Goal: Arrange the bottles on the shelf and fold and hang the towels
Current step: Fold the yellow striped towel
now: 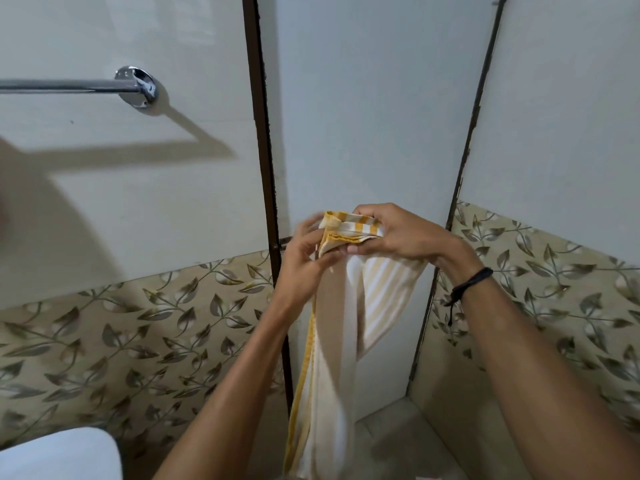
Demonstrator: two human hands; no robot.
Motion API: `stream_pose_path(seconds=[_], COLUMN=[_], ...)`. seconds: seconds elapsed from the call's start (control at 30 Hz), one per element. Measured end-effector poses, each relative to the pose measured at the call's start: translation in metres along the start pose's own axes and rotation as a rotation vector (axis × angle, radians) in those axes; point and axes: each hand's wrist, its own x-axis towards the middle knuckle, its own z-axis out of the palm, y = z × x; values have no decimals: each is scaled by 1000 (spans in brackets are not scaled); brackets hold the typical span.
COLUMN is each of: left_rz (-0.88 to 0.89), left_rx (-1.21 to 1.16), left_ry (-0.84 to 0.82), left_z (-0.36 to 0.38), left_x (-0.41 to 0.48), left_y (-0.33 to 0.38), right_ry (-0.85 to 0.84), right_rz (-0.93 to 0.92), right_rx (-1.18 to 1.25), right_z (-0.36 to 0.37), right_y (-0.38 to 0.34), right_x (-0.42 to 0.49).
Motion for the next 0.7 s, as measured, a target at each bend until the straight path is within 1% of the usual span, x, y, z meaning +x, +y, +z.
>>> stream_pose_path(seconds=[0.03, 0.1, 0.2, 0.3, 0.4, 0.57, 0.7], left_rz=[-24, -39, -98, -177, -218, -214, -199], left_rx=[-56, -76, -115, -253, -336, -386, -363], left_ry=[-60, -84, -14, 38, 37, -25, -46], left_z=[-2, -4, -8, -15, -20, -24, -27], left_x=[0, 0, 0, 0, 0, -2, -4], left_y=[3, 7, 4, 1, 2, 7, 5], right_ry=[-21, -36, 30, 79, 96, 167, 216], right_rz=[11, 39, 69, 22, 37, 70, 58], right_rx=[-3, -34, -165, -218, -184, 68, 91], right_z=[-1, -5, -10, -8, 2, 16, 24], right_y=[-1, -1, -1, 8, 23, 36, 32], right_x=[-1, -2, -15, -31, -41, -48, -48])
